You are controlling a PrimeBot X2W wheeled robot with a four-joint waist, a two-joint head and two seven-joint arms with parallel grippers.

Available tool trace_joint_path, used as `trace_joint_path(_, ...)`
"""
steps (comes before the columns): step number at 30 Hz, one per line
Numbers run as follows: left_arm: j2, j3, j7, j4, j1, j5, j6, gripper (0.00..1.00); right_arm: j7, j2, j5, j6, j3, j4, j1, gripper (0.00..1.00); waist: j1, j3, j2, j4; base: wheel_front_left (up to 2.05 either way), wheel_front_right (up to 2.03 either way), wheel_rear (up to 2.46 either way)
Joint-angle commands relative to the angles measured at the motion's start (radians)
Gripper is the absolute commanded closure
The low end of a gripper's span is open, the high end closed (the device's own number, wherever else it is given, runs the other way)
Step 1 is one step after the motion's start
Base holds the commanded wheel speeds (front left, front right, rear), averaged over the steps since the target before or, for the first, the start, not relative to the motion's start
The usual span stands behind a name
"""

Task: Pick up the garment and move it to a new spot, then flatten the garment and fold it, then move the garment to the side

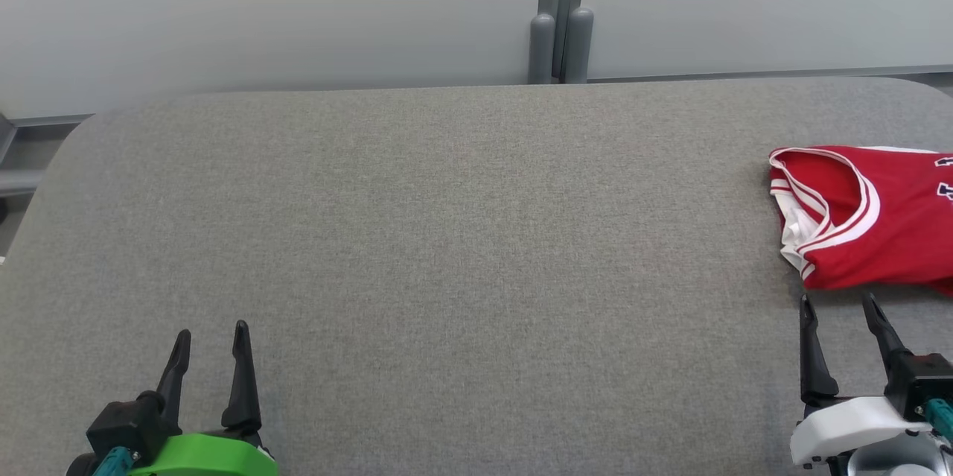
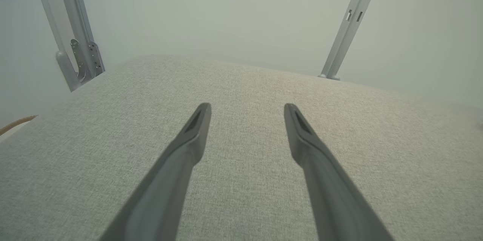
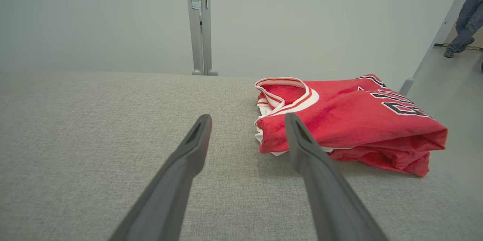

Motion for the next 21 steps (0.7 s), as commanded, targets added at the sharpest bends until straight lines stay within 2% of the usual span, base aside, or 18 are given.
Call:
trace_joint_path(1,-0.002,0.004,-0.002,0.003,0.017,0.009,-0.004,0.0,-0.004,-0.002,-0.023,-0.001,0.011,-0.001,0.014,0.0,0.0,-0.004,0.0072,0.0,0.0,0.0,0.0)
trace_joint_path(3,-0.003,0.0,-0.002,0.01,0.02,0.007,-0.004,0.0,-0.004,-0.002,0.0,-0.001,0.04,-0.018,0.013,0.0,0.0,-0.009,0.0072,0.0,0.0,0.0,0.0)
trace_joint_path(4,-0.003,-0.001,0.0,0.009,0.006,0.005,-0.004,1.0,0.0,0.0,0.002,0.0,0.042,-0.017,0.004,1.0,0.0,-0.009,0.0,0.0,0.0,0.0,0.0)
trace_joint_path(11,-0.018,-0.007,0.009,0.061,0.016,0.002,-0.004,1.0,0.006,0.017,0.007,0.001,0.045,0.038,0.009,1.0,0.0,-0.01,0.0,-0.001,0.0,0.0,0.0)
trace_joint_path(21,-0.021,0.01,0.061,0.052,-0.005,-0.177,-0.005,1.0,0.061,0.014,0.226,0.0,0.048,0.047,-0.017,1.0,0.0,-0.011,0.0006,-0.005,0.0,0.0,0.0)
